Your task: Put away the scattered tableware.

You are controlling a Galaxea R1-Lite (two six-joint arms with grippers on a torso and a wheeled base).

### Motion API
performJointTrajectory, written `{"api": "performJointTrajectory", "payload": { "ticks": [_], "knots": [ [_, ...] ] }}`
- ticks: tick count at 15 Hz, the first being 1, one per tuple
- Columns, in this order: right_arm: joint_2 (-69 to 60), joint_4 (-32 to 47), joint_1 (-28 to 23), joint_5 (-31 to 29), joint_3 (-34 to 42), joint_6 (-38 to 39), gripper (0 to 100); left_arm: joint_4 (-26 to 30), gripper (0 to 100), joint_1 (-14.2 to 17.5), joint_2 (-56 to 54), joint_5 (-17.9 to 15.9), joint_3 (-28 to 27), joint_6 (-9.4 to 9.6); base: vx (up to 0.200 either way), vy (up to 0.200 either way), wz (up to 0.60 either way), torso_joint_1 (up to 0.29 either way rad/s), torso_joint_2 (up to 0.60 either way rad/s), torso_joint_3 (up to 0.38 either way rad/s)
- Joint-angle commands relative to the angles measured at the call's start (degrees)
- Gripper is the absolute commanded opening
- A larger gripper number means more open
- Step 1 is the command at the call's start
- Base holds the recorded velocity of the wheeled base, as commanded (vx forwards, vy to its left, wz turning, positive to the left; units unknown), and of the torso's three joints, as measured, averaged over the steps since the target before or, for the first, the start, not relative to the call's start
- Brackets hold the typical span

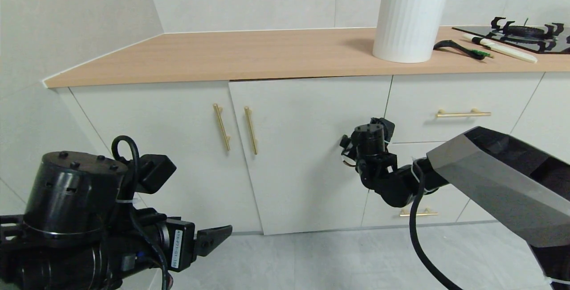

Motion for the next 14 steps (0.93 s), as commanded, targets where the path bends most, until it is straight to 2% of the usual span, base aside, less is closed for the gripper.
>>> {"api": "performJointTrajectory", "payload": {
  "ticks": [1, 5, 8, 9, 11, 12, 13, 14],
  "knots": [
    [1.5, 0.0, -0.3, -1.2, -1.7, -0.1, 100, 0.0, 100, 0.0, 0.1, 0.0, 0.0, -0.01, 0.0, 0.0, 0.0, 0.0, 0.0, 0.0],
    [3.1, 0.0, -0.9, -4.6, -4.8, -1.6, 100, 0.0, 100, 0.0, 0.1, 0.0, 0.0, -0.01, 0.0, 0.0, 0.0, 0.0, 0.0, 0.0],
    [0.1, -0.3, -0.1, -3.8, -1.3, -1.4, 100, 0.0, 100, 0.0, 0.2, 0.1, 0.0, -0.01, 0.0, 0.0, 0.0, 0.0, 0.0, 0.0],
    [-3.1, -0.5, 1.4, -0.9, 3.1, -1.1, 100, 0.0, 100, 0.0, 0.2, 0.0, 0.0, -0.01, 0.0, 0.0, 0.0, 0.0, 0.0, 0.0],
    [-14.5, -0.5, 4.6, 12.9, 18.6, -0.1, 100, 0.0, 100, -0.1, 0.2, 0.0, 0.0, -0.01, 0.0, 0.0, 0.0, 0.0, 0.0, 0.0],
    [-17.6, -0.5, 5.0, 17.9, 22.7, -0.1, 100, 0.0, 100, -0.1, 0.2, 0.0, 0.0, -0.01, 0.0, 0.0, 0.0, 0.0, 0.0, 0.0],
    [-25.1, -0.4, 5.0, 30.1, 31.0, -0.2, 100, 0.0, 100, -0.1, 0.2, 0.0, 0.0, -0.01, 0.0, 0.0, 0.0, 0.0, 0.0, 0.0],
    [-27.7, -0.3, 5.0, 34.6, 33.6, -0.3, 100, 0.0, 100, 0.0, 0.2, 0.0, 0.0, -0.01, 0.0, 0.0, 0.0, 0.0, 0.0, 0.0]
  ]
}}
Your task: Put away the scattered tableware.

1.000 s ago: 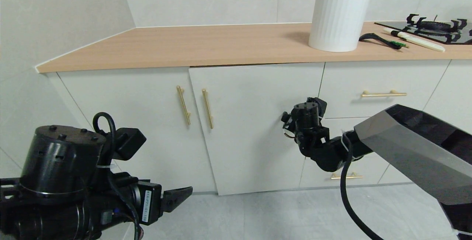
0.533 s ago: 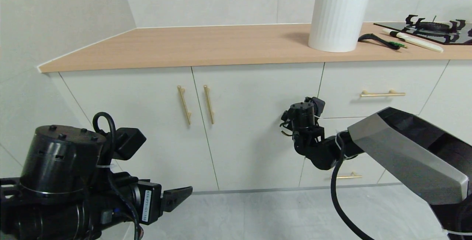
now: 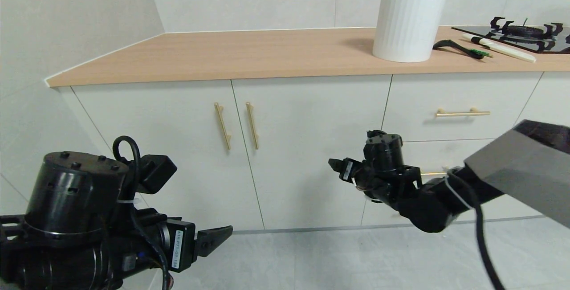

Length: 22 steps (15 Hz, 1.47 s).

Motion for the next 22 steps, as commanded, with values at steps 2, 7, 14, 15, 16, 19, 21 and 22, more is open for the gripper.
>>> {"api": "performJointTrajectory", "payload": {
  "ticks": [2, 7, 14, 15, 16, 19, 21, 22],
  "knots": [
    [-17.8, 0.2, 0.8, 16.9, 14.0, -0.3, 100, 0.0, 100, 0.0, 0.1, 0.0, 0.1, -0.01, 0.0, 0.0, 0.0, 0.0, 0.0, 0.0],
    [-21.9, 0.2, 0.7, 6.8, 14.8, -10.4, 100, 0.0, 100, 0.4, -1.3, 0.1, 0.1, -0.18, 0.0, 0.0, 0.0, 0.0, 0.0, 0.0],
    [-49.4, 0.6, -4.4, -4.5, 30.0, -23.5, 100, 0.5, 100, 5.6, -18.3, 2.2, 2.2, 0.61, 0.0, 0.0, 0.0, 0.0, 0.0, 0.0],
    [-55.0, 0.9, -6.2, -4.9, 32.2, -24.8, 100, 1.0, 100, 6.8, -23.2, 2.8, 3.5, 2.89, 0.0, 0.0, 0.0, 0.0, 0.0, 0.0],
    [-60.3, 2.7, -8.7, -5.1, 34.2, -26.2, 100, 1.5, 100, 9.2, -28.2, 3.1, 4.6, 6.58, 0.0, 0.0, 0.0, 0.0, 0.0, 0.0],
    [-77.3, 13.0, -16.8, -4.6, 38.5, -29.8, 100, 2.5, 100, 15.9, -42.2, 3.1, 2.5, 13.09, 0.0, 0.0, 0.0, 0.0, 0.0, 0.0],
    [-88.5, 21.5, -18.3, -4.8, 38.1, -30.9, 100, 2.7, 100, 17.1, -48.6, 3.1, 0.0, 13.35, 0.0, 0.0, 0.0, 0.0, 0.0, 0.0],
    [-94.5, 25.9, -18.8, -5.3, 38.0, -33.8, 100, 3.0, 100, 18.5, -51.5, 3.2, -0.5, 13.35, 0.0, 0.0, 0.0, 0.0, 0.0, 0.0]
  ]
}}
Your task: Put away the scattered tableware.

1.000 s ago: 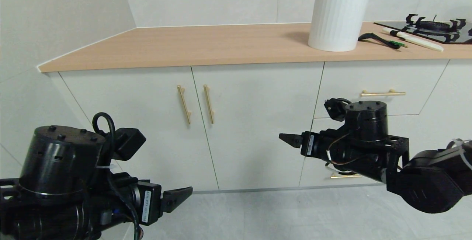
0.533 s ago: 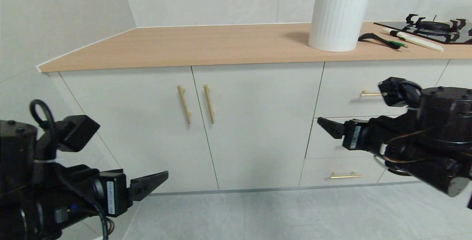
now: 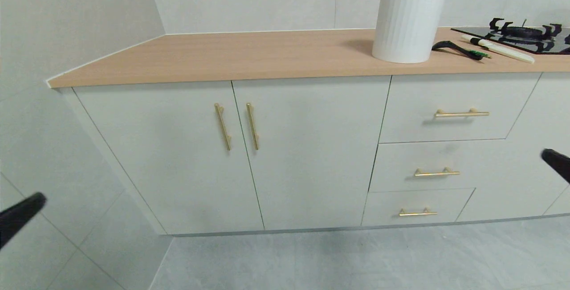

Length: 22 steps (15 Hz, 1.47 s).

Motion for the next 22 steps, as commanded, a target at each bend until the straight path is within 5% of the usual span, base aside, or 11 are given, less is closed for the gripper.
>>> {"api": "performJointTrajectory", "payload": {
  "ticks": [1, 7, 9, 10, 13, 15, 16, 19, 22],
  "knots": [
    [-23.2, 12.5, -5.2, -1.3, 1.4, -6.0, 100, 0.3, 100, 4.9, -12.7, 0.2, -2.1, 0.84, 0.0, 0.0, 0.0, 0.0, 0.0, 0.0],
    [-47.2, 28.4, -17.3, -0.2, 2.1, -8.9, 100, 11.1, 100, 12.2, -30.0, -0.9, 2.2, 4.01, 0.0, 0.0, 0.0, 0.0, 0.0, 0.0],
    [-48.2, 28.4, -17.5, 0.4, 3.8, -8.0, 100, 11.2, 100, 16.0, -35.6, -5.4, 6.1, 5.15, 0.0, 0.0, 0.0, 0.0, 0.0, 0.0],
    [-48.3, 28.4, -17.5, -0.6, 4.4, -5.7, 100, 11.1, 100, 16.3, -36.6, -7.0, 8.1, 5.06, 0.0, 0.0, 0.0, 0.0, 0.0, 0.0],
    [-48.3, 27.8, -17.5, -0.5, 13.7, -4.1, 100, 10.3, 100, 16.3, -36.6, -3.2, 14.8, 4.89, 0.0, 0.0, 0.0, 0.0, 0.0, 0.0],
    [-48.3, 19.2, -17.5, 0.9, 24.5, -3.5, 100, -3.0, 100, 16.3, -36.6, -3.2, 27.7, 4.62, 0.0, 0.0, 0.0, 0.0, 0.0, 0.0],
    [-48.2, 21.9, -17.5, 3.8, 24.4, -1.9, 100, -9.6, 100, 16.3, -36.6, -3.4, 33.5, 4.89, 0.0, 0.0, 0.0, 0.0, 0.0, 0.0],
    [-48.2, 22.8, -17.5, 8.8, 24.5, -1.9, 100, -4.4, 100, 16.3, -36.6, -4.8, 34.0, 4.53, 0.0, 0.0, 0.0, 0.0, 0.0, 0.0],
    [-48.2, 25.0, -17.5, 14.2, 24.4, -3.0, 100, 0.1, 100, 16.3, -36.5, -9.8, 34.0, 4.8, 0.0, 0.0, 0.0, 0.0, 0.0, 0.0]
  ]
}}
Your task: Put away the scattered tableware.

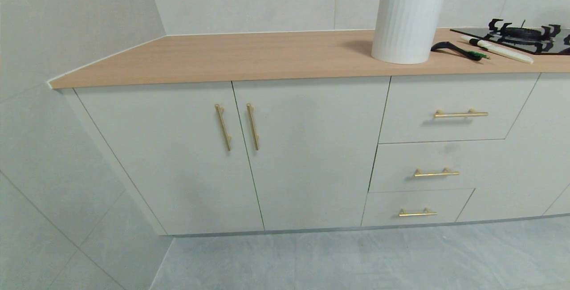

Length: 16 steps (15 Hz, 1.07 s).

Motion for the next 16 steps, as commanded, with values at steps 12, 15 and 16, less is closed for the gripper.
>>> {"api": "performJointTrajectory", "payload": {
  "ticks": [12, 15, 16],
  "knots": [
    [0.2, 0.3, 0.0, 4.0, 0.2, -2.2, 100, 0.1, 100, 0.0, 0.0, -0.4, 0.2, -0.33, 0.0, 0.0, 0.0, 0.0, 0.0, 0.0],
    [0.2, 0.4, 0.0, 4.0, 0.1, -2.1, 100, 0.1, 100, 0.0, 0.1, -0.3, 0.2, -0.6, 0.0, 0.0, 0.0, 0.0, 0.0, 0.0],
    [0.2, 0.4, 0.0, 4.0, 0.2, -2.1, 100, 0.1, 100, 0.0, 0.1, -0.3, 0.2, -0.6, 0.0, 0.0, 0.0, 0.0, 0.0, 0.0]
  ]
}}
